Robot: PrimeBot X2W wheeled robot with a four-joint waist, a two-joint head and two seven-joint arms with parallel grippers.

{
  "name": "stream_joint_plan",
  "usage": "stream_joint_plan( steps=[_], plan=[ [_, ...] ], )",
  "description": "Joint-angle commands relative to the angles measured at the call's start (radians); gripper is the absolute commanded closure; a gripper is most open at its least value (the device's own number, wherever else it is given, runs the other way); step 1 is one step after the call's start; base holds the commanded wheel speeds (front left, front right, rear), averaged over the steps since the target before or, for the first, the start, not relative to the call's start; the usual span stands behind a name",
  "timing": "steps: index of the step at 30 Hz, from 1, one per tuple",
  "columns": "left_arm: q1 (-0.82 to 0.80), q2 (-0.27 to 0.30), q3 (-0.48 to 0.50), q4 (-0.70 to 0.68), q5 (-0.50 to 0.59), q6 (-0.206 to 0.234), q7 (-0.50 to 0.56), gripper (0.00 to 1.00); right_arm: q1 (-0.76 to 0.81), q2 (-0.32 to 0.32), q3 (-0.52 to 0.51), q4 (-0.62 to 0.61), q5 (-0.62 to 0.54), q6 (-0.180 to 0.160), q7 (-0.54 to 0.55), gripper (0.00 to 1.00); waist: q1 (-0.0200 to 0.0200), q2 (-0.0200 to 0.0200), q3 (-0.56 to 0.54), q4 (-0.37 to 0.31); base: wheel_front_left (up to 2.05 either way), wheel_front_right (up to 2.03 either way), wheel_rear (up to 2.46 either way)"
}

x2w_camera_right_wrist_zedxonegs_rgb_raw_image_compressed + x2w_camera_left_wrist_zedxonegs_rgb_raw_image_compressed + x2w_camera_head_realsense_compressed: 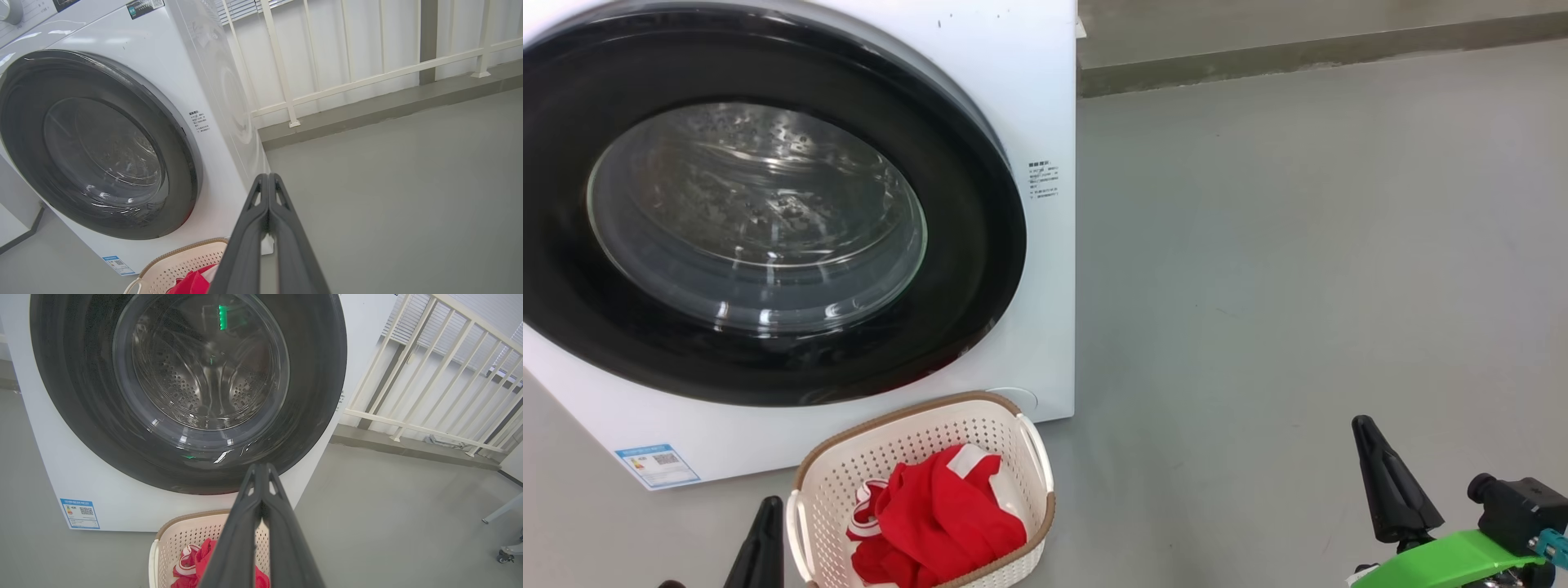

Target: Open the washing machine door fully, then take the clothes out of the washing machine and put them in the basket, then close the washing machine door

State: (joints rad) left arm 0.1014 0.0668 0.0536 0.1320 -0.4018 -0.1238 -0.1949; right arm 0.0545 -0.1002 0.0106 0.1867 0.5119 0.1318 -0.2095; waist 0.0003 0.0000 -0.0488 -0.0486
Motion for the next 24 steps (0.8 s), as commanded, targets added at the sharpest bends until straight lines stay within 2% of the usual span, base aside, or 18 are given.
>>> stream_joint_plan(
  steps=[1, 24],
  plan=[
    [-0.042, 0.005, 0.011, -0.019, -0.036, -0.001, 0.006, 1.0, -0.045, -0.01, -0.011, -0.021, 0.038, 0.0, 0.008, 1.0, -0.0002, 0.0, 0.001, 0.001, 0.0, 0.0, 0.0],
    [-0.077, 0.0, 0.021, 0.008, -0.278, -0.002, 0.068, 1.0, -0.069, 0.001, -0.033, -0.005, 0.258, 0.0, 0.072, 1.0, -0.0002, 0.0, 0.012, 0.011, 0.0, 0.0, 0.0]
  ],
)
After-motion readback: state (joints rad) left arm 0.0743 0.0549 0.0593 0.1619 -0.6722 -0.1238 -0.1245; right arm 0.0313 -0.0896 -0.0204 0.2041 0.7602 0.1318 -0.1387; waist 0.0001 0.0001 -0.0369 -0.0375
